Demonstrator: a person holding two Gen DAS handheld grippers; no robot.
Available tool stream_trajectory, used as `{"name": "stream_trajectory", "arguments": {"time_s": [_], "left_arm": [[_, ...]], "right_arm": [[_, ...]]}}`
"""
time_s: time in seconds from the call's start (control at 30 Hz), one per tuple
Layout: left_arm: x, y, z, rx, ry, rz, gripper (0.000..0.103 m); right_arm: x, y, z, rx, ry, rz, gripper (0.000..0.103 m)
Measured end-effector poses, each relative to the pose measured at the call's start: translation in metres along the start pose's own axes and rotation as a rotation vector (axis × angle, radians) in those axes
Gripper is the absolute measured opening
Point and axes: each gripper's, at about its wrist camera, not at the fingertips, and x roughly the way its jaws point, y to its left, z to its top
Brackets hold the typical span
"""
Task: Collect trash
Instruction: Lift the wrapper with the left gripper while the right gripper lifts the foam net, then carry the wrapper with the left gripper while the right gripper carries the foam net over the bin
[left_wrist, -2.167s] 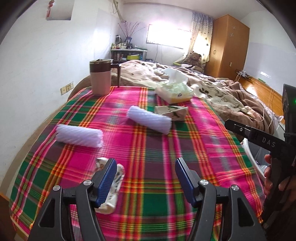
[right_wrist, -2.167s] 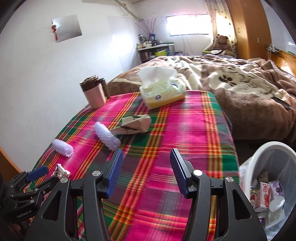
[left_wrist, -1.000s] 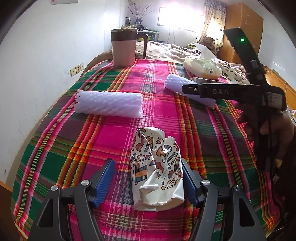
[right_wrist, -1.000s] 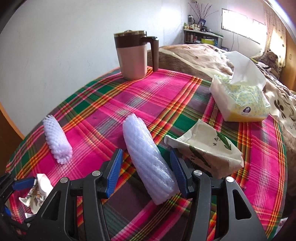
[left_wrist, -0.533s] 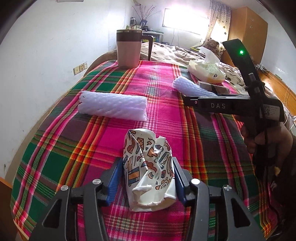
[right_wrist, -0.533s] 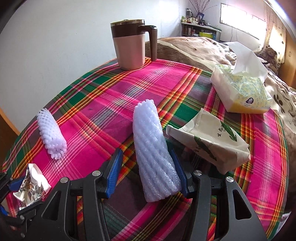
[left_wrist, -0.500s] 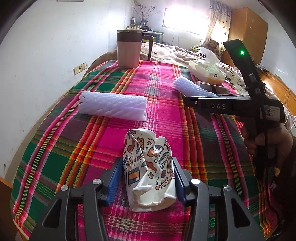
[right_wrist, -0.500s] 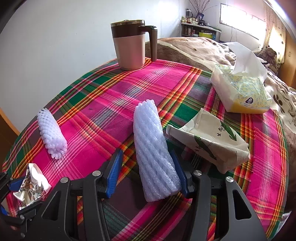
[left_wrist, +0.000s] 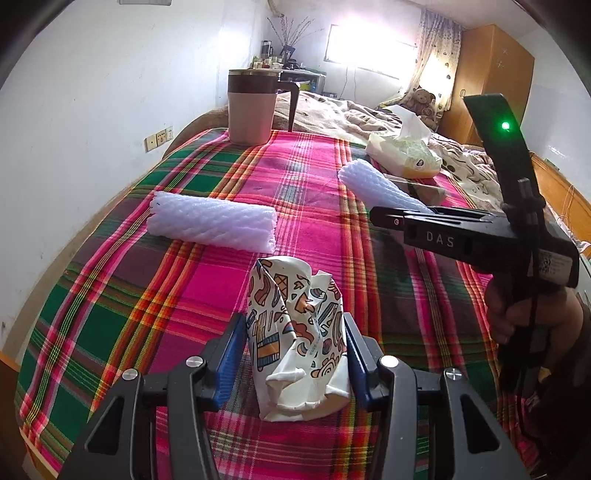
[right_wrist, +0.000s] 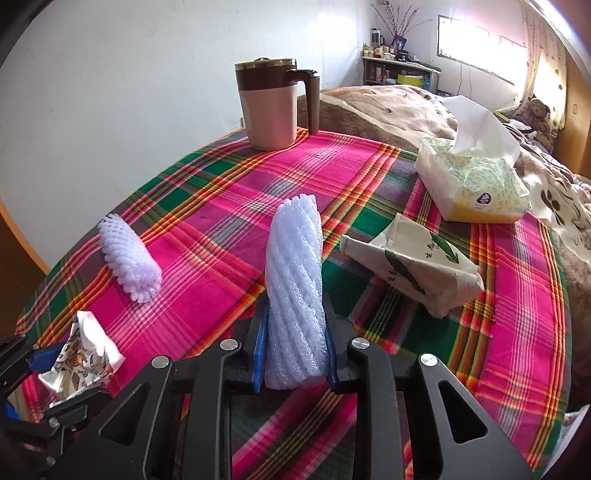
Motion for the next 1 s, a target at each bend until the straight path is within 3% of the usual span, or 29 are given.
{"name": "stream_trajectory", "arguments": {"time_s": [0.3,1.0], "left_arm": [[-0.020,-0.011,0.000,0.011,-0.039,-0.006,0.051],[-0.058,-0.087,0.003,0.118,-0.126,-0.118,0.051]], "right_arm": [[-0.034,-0.005,-0.018,0.061,-0.041,0.037,0.025],[-0.132,-0.053,-0.075,0.209,-0.174,-0.078,0.025]]}}
